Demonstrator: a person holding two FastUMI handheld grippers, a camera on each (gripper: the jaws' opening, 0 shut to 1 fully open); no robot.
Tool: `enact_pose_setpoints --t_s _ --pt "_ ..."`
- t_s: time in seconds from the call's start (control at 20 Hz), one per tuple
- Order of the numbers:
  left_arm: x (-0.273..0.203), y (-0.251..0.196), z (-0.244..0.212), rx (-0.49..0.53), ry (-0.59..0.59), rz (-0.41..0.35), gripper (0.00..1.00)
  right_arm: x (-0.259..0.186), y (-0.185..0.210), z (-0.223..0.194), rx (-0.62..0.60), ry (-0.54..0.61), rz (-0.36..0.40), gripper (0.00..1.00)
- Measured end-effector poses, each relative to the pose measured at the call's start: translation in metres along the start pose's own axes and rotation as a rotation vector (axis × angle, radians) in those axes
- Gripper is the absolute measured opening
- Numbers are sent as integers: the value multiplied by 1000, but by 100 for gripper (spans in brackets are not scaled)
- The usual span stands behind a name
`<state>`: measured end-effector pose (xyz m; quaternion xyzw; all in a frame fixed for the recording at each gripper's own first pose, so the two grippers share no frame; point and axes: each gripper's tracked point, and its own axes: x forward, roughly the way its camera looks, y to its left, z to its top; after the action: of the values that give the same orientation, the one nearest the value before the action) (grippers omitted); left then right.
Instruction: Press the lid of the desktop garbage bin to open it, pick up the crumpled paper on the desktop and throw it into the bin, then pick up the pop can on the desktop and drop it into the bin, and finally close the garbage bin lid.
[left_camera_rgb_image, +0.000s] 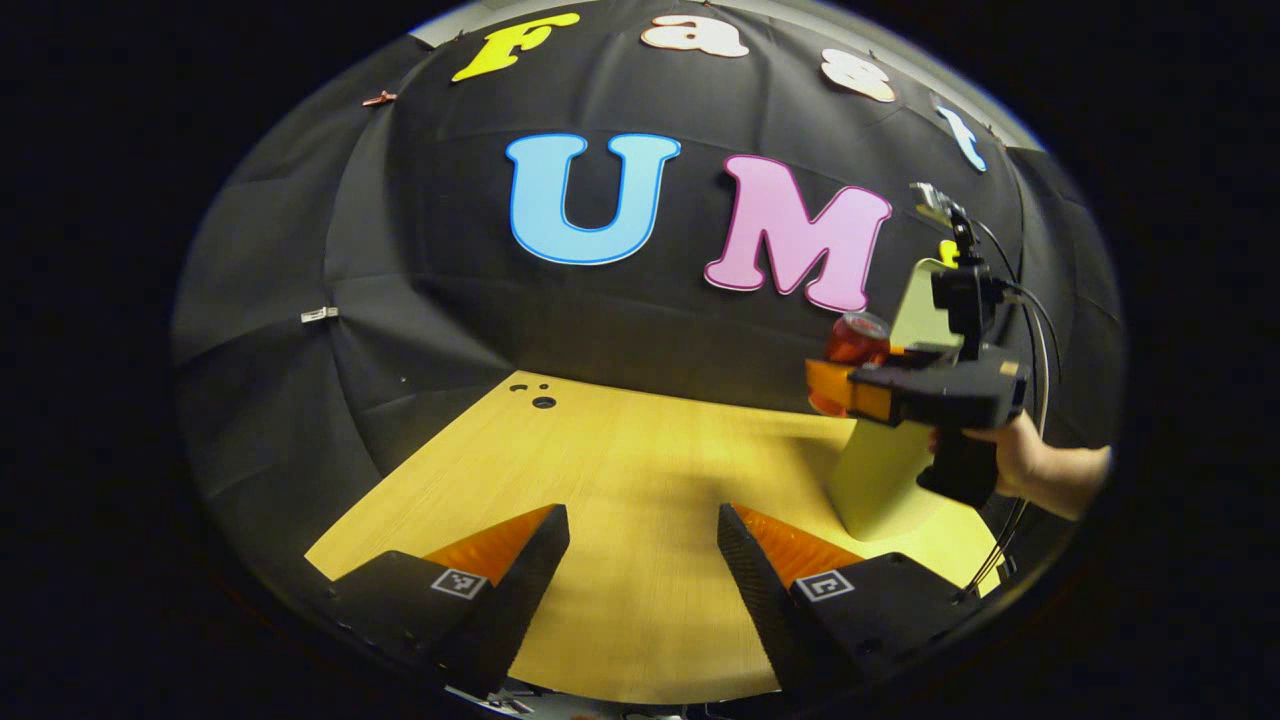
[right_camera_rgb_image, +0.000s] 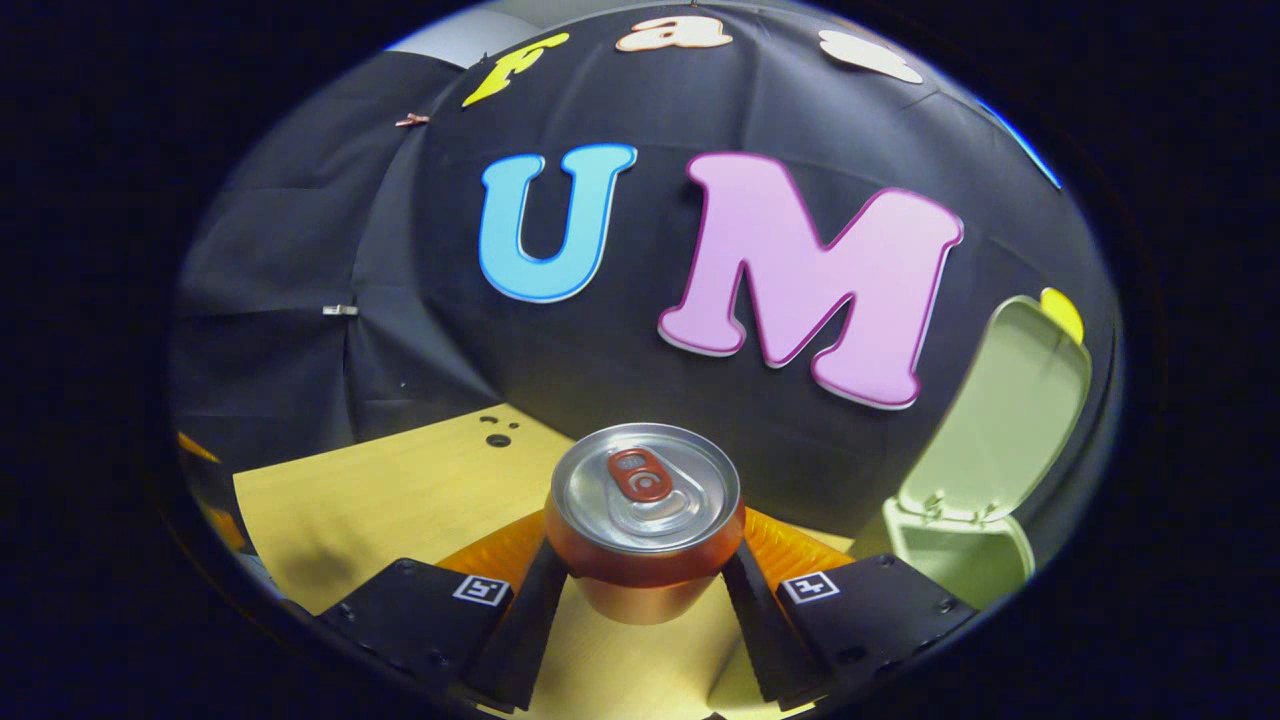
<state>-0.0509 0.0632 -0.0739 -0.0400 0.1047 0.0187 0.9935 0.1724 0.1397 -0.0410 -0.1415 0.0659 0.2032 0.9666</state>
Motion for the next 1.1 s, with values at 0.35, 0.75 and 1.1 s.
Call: enact_pose_setpoints --t_s 0.35,0.75,1.1 --pt "-16 -12 7 2 -49 -110 96 -60 -72 59 -4 -62 -174 83" --pt "-9 -19 11 25 -55 -133 96 -88 -169 58 61 -63 -350 83" --pt "7 -40 -8 -39 -5 -92 96 -80 -214 8 96 -4 -372 83"
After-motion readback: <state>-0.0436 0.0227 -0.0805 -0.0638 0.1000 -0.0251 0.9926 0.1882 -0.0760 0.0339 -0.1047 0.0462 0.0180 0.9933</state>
